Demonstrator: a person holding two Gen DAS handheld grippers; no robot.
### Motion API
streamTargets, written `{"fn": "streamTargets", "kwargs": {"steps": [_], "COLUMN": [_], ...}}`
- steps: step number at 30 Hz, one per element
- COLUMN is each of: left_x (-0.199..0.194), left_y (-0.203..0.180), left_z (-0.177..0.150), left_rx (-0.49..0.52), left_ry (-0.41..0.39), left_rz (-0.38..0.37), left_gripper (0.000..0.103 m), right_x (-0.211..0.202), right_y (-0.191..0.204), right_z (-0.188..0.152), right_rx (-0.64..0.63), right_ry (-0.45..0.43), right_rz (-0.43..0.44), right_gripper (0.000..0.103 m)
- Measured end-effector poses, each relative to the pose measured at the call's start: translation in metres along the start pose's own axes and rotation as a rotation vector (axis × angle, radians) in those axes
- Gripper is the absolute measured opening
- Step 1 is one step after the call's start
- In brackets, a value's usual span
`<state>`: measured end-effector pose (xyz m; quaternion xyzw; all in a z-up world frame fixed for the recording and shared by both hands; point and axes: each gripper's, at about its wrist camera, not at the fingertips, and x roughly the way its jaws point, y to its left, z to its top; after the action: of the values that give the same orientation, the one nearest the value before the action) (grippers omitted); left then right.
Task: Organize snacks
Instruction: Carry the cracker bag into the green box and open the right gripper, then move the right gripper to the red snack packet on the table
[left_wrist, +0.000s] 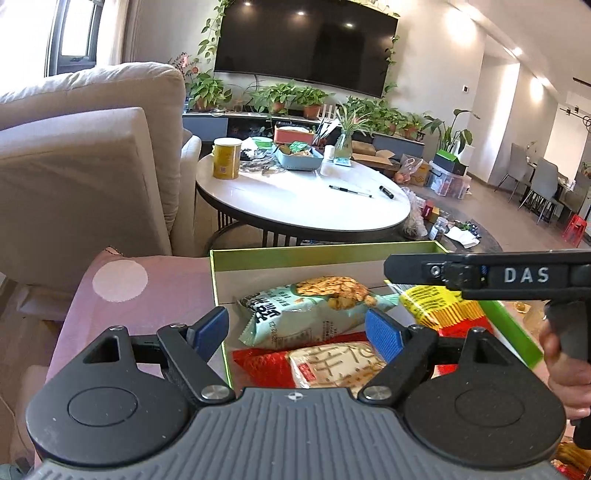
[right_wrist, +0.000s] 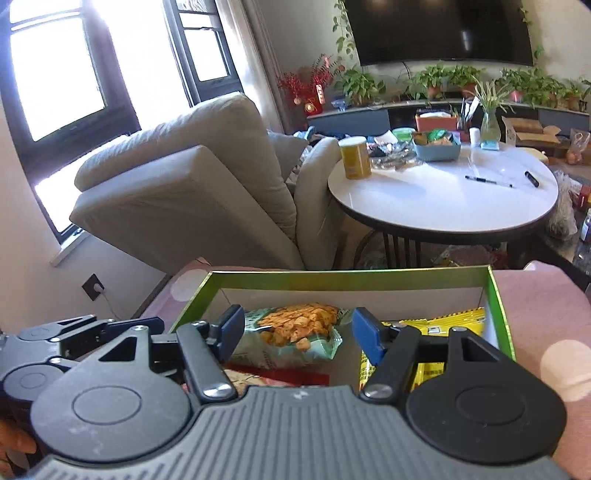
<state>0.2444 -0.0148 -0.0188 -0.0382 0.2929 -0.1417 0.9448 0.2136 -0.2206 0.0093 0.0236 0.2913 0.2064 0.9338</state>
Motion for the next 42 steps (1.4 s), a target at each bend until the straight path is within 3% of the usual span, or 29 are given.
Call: {"fn": "streamTargets", "kwargs": {"steps": [9,16,24,27,37,42], "left_x": [-0.036,-0.064,-0.089,-0.096,-0.119,-0.127], "left_y": [-0.010,-0.026,-0.040,-0.044,-0.065,-0.070], "left_z": [-0.015,-0.037,-0.057,-0.065,-0.085,-0.093], "left_rx": [-0.019,0.033,0.031,0.026,0.035,0.031], "left_ry": [-0.032,-0.050,-0.045,-0.039,-0.036,-0.027], "left_rz": [-0.025,-0.013,-0.030,-0.032,-0.069,-0.072], "left_gripper": [0.081,0.082,0.084,0.084,0.084,0.084], "right_x": [-0.031,-0.059,-0.099,-0.110,-0.142,-0.161], "right_y": [0.008,0.020,0.028,0.028,-0.009,-0.026], "right_z": [-0.010,-0.027,-0.056,-0.066,-0.100,-0.120], "right_rx": [-0.004,-0.030,-0.111,-0.119,0.057,0.120], "right_ry": [-0.010,-0.030,-0.132,-0.115,-0.039,-0.095], "right_rz": [0.028,0.006,0.033,0.065,-0.009,-0.030], "right_gripper": [0.065,0.065,0.065,0.065,0.065,0.065]}}
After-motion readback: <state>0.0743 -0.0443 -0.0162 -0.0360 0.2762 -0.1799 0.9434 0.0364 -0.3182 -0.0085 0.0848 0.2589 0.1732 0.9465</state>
